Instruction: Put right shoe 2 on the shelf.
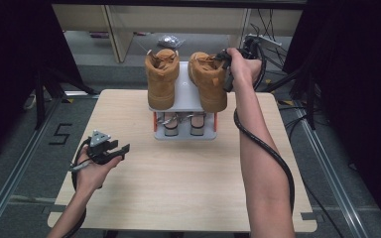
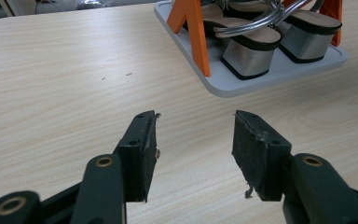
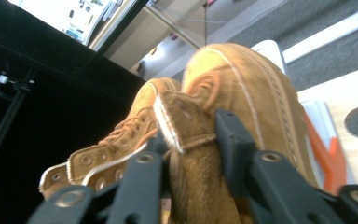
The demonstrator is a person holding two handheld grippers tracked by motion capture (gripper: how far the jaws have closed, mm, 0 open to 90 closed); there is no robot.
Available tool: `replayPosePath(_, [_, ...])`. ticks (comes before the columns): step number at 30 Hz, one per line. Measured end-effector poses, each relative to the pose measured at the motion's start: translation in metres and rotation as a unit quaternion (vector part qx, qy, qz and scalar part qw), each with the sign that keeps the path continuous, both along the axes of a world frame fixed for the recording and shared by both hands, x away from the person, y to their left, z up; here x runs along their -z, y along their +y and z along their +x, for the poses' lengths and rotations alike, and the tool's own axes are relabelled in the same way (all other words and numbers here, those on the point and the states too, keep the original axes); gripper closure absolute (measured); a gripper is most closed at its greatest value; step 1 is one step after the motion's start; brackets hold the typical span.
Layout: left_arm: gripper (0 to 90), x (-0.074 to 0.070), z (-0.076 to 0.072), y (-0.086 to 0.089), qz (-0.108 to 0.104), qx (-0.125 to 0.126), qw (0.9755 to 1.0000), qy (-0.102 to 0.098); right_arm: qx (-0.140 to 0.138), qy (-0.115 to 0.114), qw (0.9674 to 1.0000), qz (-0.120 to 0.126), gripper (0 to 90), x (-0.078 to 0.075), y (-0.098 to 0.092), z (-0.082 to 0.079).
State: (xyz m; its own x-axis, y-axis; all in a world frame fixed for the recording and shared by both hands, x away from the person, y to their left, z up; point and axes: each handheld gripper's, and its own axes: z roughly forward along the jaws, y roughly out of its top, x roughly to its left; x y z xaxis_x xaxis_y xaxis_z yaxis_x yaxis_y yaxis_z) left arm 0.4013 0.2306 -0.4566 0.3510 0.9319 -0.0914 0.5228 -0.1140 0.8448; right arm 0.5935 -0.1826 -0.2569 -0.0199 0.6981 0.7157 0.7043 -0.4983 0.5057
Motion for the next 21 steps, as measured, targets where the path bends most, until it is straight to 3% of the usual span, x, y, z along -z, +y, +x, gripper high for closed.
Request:
replayPosePath(8, [49.0, 0.002, -0.001, -0.005, -0.002, 0.004, 1.0, 0.001, -0.024, -0.012, 0.9992, -0.029, 57.1, -0.004, -0.001, 0.0])
replayPosePath(10, [48.9, 0.002, -0.001, -0.005, -0.001, 0.005, 1.0, 0.002, -0.024, -0.026, 0.9978, -0.056, 52.0, -0.007, 0.0, -0.002])
replayPosePath(12, [49.0, 0.002, -0.001, -0.005, -0.001, 0.004, 1.0, 0.002, -0.023, -0.026, 0.9974, -0.064, 49.1, -0.011, 0.001, -0.005])
replayPosePath(16, [48.9, 0.003, -0.001, -0.004, -0.002, 0.004, 1.0, 0.001, -0.023, -0.056, 0.9941, -0.09, 45.7, -0.015, -0.001, -0.009])
replayPosePath(21, [48.9, 0.004, -0.002, -0.005, -0.003, 0.004, 1.0, 0.001, -0.017, -0.073, 0.9932, -0.089, 44.1, -0.023, -0.007, -0.021])
